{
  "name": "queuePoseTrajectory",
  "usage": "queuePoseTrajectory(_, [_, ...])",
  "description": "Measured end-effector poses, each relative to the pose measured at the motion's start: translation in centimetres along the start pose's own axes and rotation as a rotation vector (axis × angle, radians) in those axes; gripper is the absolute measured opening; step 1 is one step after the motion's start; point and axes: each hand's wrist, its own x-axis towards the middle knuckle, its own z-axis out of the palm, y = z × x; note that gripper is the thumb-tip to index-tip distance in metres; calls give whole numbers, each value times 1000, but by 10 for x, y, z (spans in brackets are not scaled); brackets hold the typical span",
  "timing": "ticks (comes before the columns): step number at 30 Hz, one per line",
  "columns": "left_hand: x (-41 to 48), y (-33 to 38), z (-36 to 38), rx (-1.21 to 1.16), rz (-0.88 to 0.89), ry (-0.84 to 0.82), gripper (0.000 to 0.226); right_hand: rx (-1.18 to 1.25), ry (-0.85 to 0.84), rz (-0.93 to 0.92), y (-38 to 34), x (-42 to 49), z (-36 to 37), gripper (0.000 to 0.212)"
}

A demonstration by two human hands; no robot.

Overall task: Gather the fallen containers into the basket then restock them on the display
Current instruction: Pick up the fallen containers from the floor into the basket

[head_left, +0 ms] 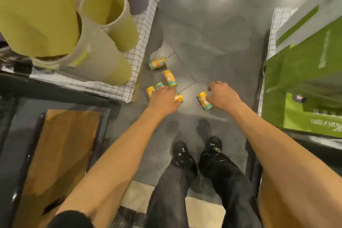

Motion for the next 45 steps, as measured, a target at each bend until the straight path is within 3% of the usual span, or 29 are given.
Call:
queuePoseTrajectory(12, [216, -52, 240, -110, -70, -47, 43, -41, -33, 39, 83, 227, 211, 44])
queuePoseTrajectory(22, [353, -75, 374, -73, -20, -12, 49, -5, 38, 96, 138, 359, 330, 45])
queuePoseTrajectory(32, [385, -78, 413, -108, -13, -43, 68, 67, -9, 162, 157, 390, 364, 71])
queuePoseTrajectory(40, [382, -69, 416, -67, -7, -16, 79, 147, -21, 183, 158, 383, 366, 67])
queuePoseTrajectory(45, [346, -67, 391, -315, -131, 38, 80, 225, 7, 140, 151, 345, 339, 59])
